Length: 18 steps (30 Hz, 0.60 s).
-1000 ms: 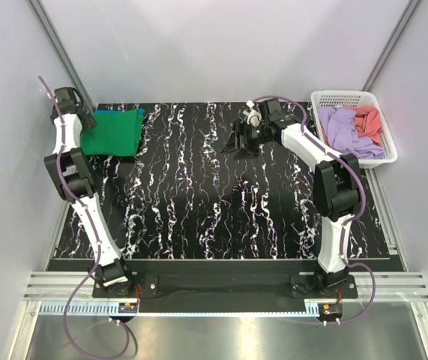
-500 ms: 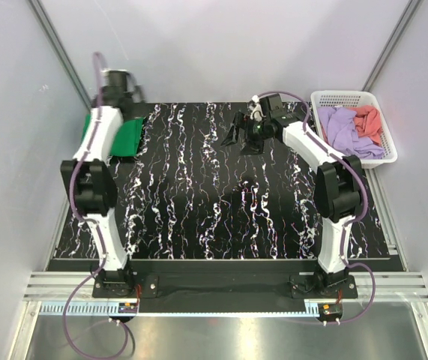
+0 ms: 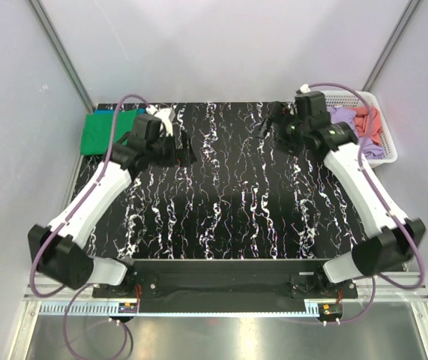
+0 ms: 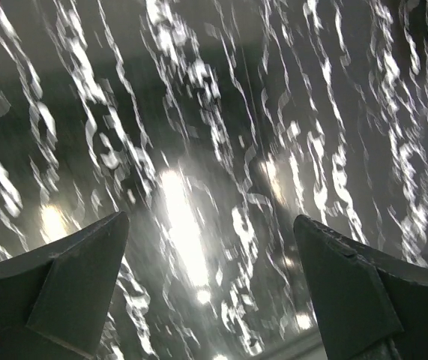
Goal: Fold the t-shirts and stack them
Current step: Neatly place the folded tshirt to the corner
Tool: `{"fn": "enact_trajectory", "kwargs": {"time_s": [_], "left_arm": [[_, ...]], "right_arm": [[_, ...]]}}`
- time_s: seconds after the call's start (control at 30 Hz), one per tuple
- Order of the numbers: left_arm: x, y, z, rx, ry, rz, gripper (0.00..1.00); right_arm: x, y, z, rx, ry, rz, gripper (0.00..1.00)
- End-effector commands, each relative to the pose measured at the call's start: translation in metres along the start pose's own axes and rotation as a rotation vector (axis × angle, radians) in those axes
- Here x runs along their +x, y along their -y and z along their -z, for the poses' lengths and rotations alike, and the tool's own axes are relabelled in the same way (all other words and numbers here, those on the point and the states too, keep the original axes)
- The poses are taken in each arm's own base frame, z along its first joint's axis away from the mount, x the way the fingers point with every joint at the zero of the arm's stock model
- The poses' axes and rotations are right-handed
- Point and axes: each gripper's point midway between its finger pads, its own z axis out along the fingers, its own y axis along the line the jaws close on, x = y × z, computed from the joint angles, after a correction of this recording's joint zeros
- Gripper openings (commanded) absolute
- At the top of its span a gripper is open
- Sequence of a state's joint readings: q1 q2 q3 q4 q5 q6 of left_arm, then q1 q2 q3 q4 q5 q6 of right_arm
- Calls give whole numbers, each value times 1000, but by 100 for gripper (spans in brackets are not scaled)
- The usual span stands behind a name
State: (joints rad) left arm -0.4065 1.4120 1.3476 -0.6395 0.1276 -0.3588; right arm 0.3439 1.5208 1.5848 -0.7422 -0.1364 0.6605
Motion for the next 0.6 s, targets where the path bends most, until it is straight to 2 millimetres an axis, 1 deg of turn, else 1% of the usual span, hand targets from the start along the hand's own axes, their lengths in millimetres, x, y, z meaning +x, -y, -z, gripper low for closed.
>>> {"fn": "enact_trajectory", "kwargs": {"time_s": [0.0,0.03,0.07,0.1,0.13,0.17,0.2,0.23,0.27,0.33,0.37,0.4,0.43,0.47,0.5,0.57], "left_arm": [[7,26,22,156,51,42,99],[12,27,35,168,73,37,99],[15,26,42,167,81,33,99],[16,25,49,164,95,30,99],[15,27,61,175,123,24,99],[19,27,65,178,114,28,99],[23,29,68,193,104,32,99],[25,31,71,202,101,37,99],[30,31,74,204,94,54,99],[32,29,78,197,96,75,99],[34,30,85,201,110,87,99],[34,30,88,203,124,94,99],[32,31,92,210,145,99,99],[29,32,95,221,171,106,99],[27,34,104,236,198,106,99],[22,38,113,255,232,108,99]], "right_arm": [[17,19,42,62,3,15,100],[24,25,50,79,-9,21,100],[23,24,65,68,12,31,100],[29,24,70,58,-1,29,100],[37,27,73,54,-26,28,100],[41,24,81,27,-27,31,100],[49,22,84,-1,-50,27,100],[60,28,83,-1,-74,19,100],[60,23,93,-39,-43,21,100],[66,29,98,-43,-33,12,100],[63,24,110,-77,7,21,100],[64,21,116,-98,18,29,100],[65,22,118,-111,30,37,100],[62,17,128,-143,66,45,100],[61,15,131,-158,75,45,100],[59,14,136,-166,95,43,100]]}}
